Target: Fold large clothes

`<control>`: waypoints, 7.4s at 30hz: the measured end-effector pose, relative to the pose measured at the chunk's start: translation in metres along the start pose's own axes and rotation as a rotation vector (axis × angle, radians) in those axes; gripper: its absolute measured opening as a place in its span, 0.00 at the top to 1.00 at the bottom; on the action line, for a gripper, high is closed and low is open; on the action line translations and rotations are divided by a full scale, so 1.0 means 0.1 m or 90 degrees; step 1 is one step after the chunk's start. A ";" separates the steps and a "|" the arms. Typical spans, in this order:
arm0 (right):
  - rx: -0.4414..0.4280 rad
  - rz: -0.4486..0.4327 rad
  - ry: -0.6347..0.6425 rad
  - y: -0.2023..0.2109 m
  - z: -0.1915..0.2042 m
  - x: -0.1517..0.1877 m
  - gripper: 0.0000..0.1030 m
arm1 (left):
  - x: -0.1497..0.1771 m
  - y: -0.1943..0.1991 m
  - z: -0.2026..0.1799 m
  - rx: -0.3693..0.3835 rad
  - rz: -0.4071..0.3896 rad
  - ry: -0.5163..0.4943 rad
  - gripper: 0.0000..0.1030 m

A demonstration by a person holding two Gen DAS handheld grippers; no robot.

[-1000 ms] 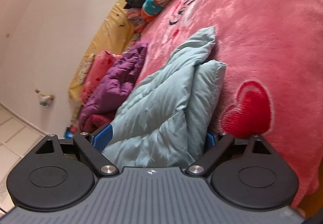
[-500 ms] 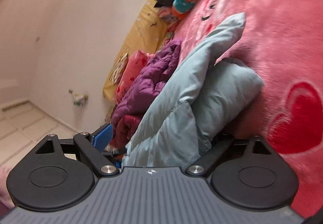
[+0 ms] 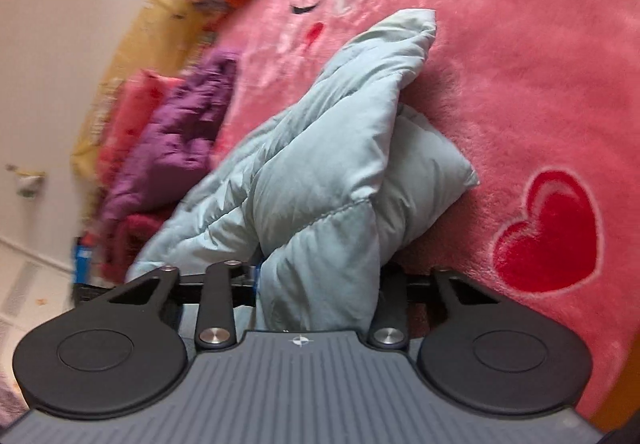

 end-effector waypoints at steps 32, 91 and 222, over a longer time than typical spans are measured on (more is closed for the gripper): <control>0.171 -0.284 0.239 -1.31 -0.03 -2.93 0.75 | -2.10 -3.47 -1.09 -0.054 -0.107 -0.209 0.75; 0.354 -0.496 0.276 3.06 1.79 1.50 0.00 | 1.20 1.09 -2.74 -0.154 -0.276 -0.418 0.01; 0.335 -0.508 0.338 3.34 1.83 1.27 0.00 | 1.48 0.89 -2.87 -0.186 -0.342 -0.445 0.01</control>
Point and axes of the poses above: each gripper's, at about its wrist camera, not at the fingertips, and y roughly against the way its jaws point, z to its left, x to its underside, the point moved 2 cm from there along -y, roughly the way its jaws point, and after that the axes turned 14 degrees about -z, right-handed, at the moved point
